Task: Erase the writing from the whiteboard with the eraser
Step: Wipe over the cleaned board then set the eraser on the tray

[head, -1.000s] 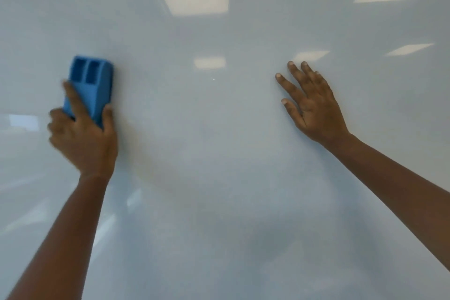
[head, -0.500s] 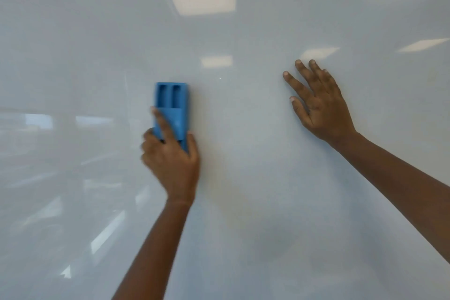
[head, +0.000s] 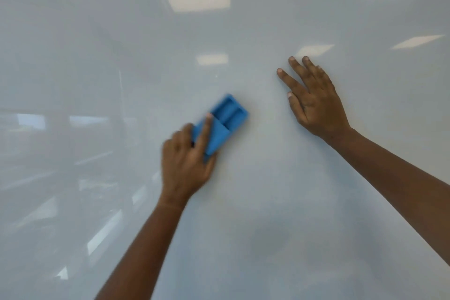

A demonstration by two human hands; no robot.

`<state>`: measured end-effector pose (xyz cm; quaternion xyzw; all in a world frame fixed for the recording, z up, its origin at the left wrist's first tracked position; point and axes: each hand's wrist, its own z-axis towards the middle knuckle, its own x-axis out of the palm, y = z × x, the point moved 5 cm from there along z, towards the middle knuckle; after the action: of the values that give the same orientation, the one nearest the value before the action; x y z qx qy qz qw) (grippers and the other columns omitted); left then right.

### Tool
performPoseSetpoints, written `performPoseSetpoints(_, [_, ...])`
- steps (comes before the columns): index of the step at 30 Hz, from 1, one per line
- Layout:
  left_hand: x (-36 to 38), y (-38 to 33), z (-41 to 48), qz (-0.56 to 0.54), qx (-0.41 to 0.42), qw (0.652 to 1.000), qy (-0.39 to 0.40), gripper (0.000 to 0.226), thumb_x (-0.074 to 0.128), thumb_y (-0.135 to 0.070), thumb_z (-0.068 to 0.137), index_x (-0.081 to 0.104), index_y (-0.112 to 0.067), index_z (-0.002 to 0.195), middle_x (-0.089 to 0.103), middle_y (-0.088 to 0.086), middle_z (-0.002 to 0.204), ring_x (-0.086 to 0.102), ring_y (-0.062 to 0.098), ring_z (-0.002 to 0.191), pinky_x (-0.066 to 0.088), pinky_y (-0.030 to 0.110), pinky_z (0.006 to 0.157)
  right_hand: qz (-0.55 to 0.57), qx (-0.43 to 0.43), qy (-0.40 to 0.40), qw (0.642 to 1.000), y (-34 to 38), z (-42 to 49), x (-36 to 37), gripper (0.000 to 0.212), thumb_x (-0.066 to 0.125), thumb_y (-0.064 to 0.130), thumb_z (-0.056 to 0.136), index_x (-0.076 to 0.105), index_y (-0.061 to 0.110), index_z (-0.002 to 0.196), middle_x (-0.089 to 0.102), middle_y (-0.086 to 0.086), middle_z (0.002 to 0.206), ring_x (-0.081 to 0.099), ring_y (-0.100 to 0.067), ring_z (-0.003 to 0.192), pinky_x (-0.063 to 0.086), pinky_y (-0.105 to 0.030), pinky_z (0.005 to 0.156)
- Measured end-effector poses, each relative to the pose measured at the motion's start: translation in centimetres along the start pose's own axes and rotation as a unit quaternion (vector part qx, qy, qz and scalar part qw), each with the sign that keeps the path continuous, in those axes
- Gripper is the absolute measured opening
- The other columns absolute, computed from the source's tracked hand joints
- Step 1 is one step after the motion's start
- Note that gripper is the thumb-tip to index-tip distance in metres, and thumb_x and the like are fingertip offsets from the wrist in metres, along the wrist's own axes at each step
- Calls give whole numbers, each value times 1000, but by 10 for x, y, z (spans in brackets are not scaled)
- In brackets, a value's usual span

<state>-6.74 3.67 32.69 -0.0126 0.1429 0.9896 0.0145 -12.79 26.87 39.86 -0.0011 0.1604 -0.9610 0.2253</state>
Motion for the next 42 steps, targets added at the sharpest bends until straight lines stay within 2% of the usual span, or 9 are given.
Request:
performPoseSetpoints(7, [-25, 120, -69, 38, -380, 924, -21, 66, 45, -35, 90, 21, -1, 142, 46, 40, 109, 45, 52, 90, 38, 57, 74, 1, 1, -4, 1000, -1, 0, 1, 44, 31, 20, 95, 42, 14, 137, 38, -14, 145, 29, -31, 136, 22, -43, 111])
performPoseSetpoints(12, [-25, 112, -125, 25, -510, 859, -42, 69, 42, -37, 92, 17, 1, 143, 43, 41, 110, 42, 54, 95, 34, 60, 80, -2, 3, -7, 1000, 0, -1, 1, 44, 31, 19, 95, 42, 14, 137, 38, -14, 145, 29, -31, 136, 23, -44, 111])
performPoseSetpoints(14, [-19, 87, -131, 10, -510, 859, -31, 69, 42, -37, 91, 18, 3, 142, 44, 41, 108, 43, 54, 92, 35, 59, 78, -4, 2, -8, 1000, 1, -1, 1, 44, 31, 19, 95, 42, 13, 137, 38, -14, 145, 29, -32, 136, 23, -44, 111])
performPoseSetpoints(17, [-6, 36, -134, -19, -430, 902, 20, 68, 39, -39, 89, 25, 6, 138, 48, 41, 102, 48, 52, 81, 42, 55, 69, -7, 1, -8, 1000, 1, -1, 1, 43, 31, 18, 95, 42, 13, 137, 38, -15, 145, 29, -32, 136, 23, -44, 111])
performPoseSetpoints(22, [8, -48, -123, -64, -140, 986, 62, 56, 45, -34, 80, 39, -3, 126, 47, 23, 106, 47, 35, 79, 46, 39, 60, -8, 3, -5, 1000, 1, 0, 0, 44, 31, 18, 95, 42, 13, 137, 38, -15, 145, 29, -32, 135, 24, -45, 111])
performPoseSetpoints(27, [8, -58, -82, -37, 94, 993, 54, 55, 41, -34, 81, 34, -16, 132, 39, 14, 107, 37, 28, 77, 27, 36, 63, -7, 3, 6, 1000, 3, 0, -1, 44, 31, 18, 95, 41, 12, 138, 38, -16, 145, 29, -33, 136, 22, -45, 111])
performPoseSetpoints(30, [0, -17, -40, -9, 41, 999, 34, 55, 42, -35, 81, 38, -11, 130, 55, 24, 104, 51, 34, 73, 35, 37, 61, -4, 6, 11, 1000, 2, -1, -1, 44, 31, 18, 95, 40, 13, 138, 37, -15, 145, 28, -32, 136, 22, -44, 111])
performPoseSetpoints(37, [-22, 97, -46, 25, -333, 942, -15, 65, 45, -35, 90, 24, 0, 141, 49, 38, 107, 48, 50, 85, 40, 55, 69, -2, 16, 11, 1000, 3, -3, 0, 44, 32, 19, 95, 40, 13, 138, 37, -15, 145, 28, -33, 136, 22, -45, 111])
performPoseSetpoints(42, [-18, 65, -129, 19, -276, 959, 64, 64, 39, -37, 90, 28, 6, 136, 50, 39, 100, 50, 51, 78, 44, 54, 62, -6, 29, 20, 999, 9, -4, 1, 45, 32, 19, 95, 38, 10, 139, 35, -18, 146, 26, -36, 136, 20, -49, 111])
